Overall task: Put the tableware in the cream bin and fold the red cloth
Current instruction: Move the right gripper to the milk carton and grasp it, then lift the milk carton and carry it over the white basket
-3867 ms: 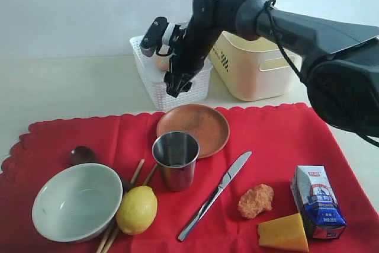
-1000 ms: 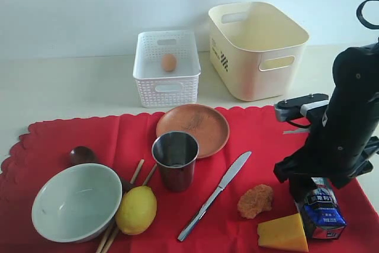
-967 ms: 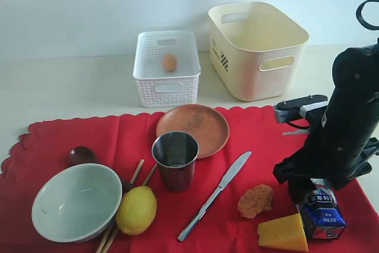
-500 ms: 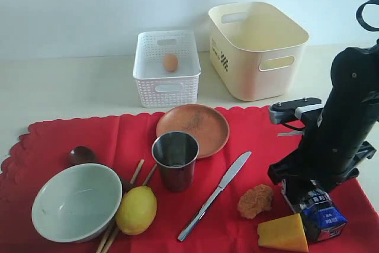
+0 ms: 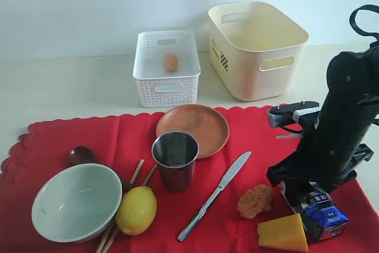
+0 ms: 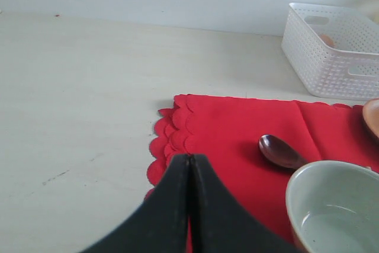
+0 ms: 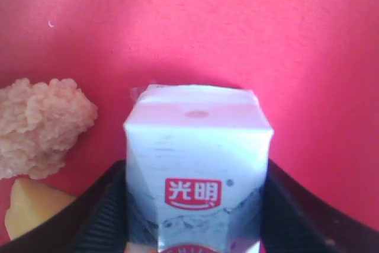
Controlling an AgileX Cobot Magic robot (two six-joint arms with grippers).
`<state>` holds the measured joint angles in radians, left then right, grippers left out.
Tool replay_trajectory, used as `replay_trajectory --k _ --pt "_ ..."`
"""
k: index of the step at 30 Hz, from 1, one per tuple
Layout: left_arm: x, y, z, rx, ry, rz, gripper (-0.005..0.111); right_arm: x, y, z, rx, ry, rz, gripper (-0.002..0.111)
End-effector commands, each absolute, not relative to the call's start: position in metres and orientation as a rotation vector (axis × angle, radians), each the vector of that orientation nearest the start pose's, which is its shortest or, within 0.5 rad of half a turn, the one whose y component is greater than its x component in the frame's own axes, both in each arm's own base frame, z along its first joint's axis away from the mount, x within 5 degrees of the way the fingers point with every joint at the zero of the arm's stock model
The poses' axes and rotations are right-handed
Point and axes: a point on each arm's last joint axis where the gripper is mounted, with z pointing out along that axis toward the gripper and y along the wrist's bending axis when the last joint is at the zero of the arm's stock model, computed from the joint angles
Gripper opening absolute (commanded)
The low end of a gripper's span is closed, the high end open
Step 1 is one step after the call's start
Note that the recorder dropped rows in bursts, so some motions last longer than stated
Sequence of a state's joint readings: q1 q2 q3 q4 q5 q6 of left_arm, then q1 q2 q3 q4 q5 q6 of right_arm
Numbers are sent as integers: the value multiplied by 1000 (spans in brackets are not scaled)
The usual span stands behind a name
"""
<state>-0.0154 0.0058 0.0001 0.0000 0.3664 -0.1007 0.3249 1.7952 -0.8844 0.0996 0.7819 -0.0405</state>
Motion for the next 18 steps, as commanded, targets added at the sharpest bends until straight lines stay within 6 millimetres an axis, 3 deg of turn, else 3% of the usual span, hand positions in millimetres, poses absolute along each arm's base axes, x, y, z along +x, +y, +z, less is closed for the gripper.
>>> replay_trajectory --k 1,5,8,11,18 --pt "53 -1 181 -80 1841 -83 1 265 97 121 -476 3177 102 54" --pt "53 -1 181 -80 1841 -83 1 266 97 121 -474 3170 103 50" --pt "53 -1 181 -80 1841 -83 1 266 96 121 -481 3165 97 31" --pt "53 -1 181 -80 1841 -83 1 267 96 124 -508 3148 86 3" --pt "53 -1 181 -80 1841 -83 1 269 96 169 -543 2959 120 0"
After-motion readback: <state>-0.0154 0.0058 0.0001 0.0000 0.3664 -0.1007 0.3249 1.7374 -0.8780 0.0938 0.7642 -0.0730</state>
